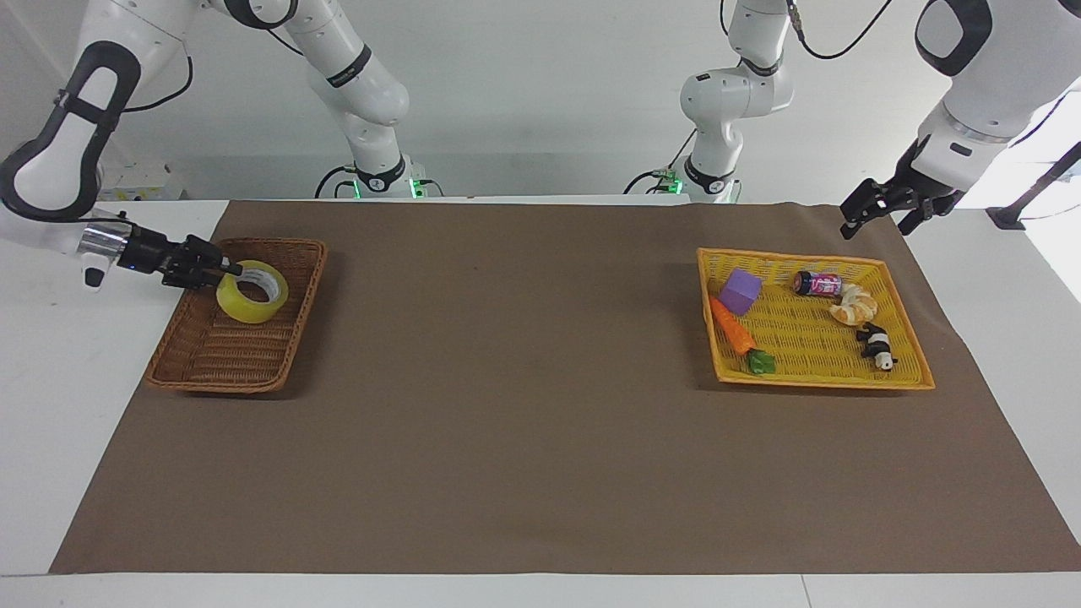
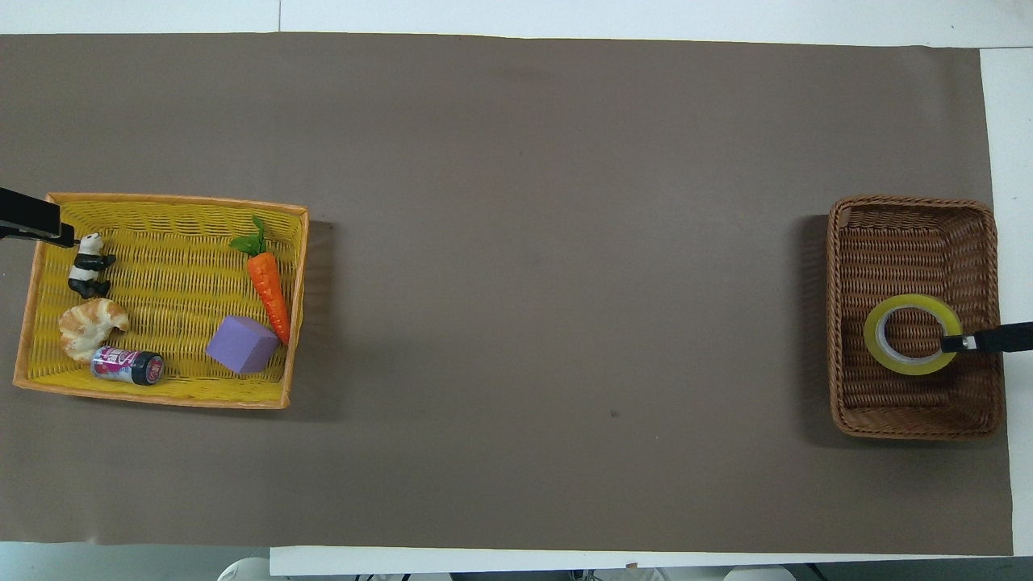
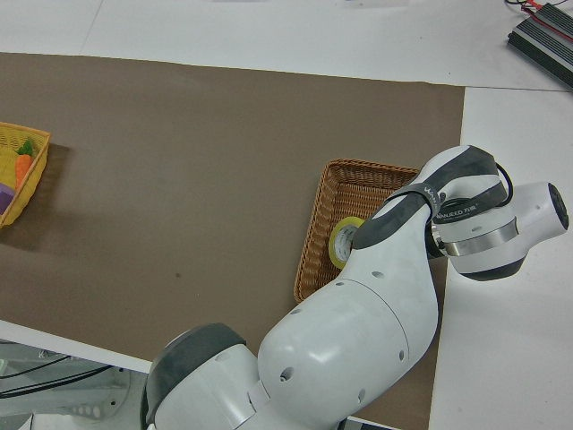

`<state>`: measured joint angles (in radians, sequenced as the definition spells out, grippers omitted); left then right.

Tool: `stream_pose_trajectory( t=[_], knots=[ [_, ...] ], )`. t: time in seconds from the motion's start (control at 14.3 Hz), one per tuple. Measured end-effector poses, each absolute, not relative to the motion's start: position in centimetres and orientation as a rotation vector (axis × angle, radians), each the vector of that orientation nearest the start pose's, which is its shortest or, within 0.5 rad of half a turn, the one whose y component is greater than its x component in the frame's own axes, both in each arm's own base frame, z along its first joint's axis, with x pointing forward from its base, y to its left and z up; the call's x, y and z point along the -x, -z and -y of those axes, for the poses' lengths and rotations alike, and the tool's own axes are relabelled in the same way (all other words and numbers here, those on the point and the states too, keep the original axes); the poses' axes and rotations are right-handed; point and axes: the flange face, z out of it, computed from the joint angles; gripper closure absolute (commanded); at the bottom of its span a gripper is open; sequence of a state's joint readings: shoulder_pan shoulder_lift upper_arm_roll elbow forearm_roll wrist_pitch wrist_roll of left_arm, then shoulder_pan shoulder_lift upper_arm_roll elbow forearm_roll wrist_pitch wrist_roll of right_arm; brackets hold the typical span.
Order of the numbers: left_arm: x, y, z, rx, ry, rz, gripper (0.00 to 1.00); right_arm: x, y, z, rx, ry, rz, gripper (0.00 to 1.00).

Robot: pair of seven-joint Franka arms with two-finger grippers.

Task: Move tape to another basket

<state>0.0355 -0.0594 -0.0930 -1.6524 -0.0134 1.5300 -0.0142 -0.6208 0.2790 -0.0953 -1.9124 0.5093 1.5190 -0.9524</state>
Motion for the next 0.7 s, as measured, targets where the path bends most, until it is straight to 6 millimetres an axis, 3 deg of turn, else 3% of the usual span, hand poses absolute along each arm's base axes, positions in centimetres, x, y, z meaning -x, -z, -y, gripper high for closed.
stream_pose_trajectory(
  t=[0.21,0.28,0.42,0.7],
  knots=[
    [-52.8,-61.7,4.0,3.141,-0.111,-0.087,0.0,-44.4,-31.6,31.2,2.337,-0.11,0.1,0.99],
    [-52.8,-61.7,4.1,3.141,-0.111,-0.093,0.0,-44.4,-31.4,31.3,2.335,-0.112,0.101,0.87],
    [-52.7,-61.7,4.7,3.139,-0.112,-0.111,0.0,-44.5,-31.5,31.4,2.336,-0.109,0.107,0.0],
    [-52.9,-61.3,5.0,3.137,-0.126,-0.12,0.0,-44.9,-31.4,31.1,2.373,-0.116,0.197,0.0]
  ],
)
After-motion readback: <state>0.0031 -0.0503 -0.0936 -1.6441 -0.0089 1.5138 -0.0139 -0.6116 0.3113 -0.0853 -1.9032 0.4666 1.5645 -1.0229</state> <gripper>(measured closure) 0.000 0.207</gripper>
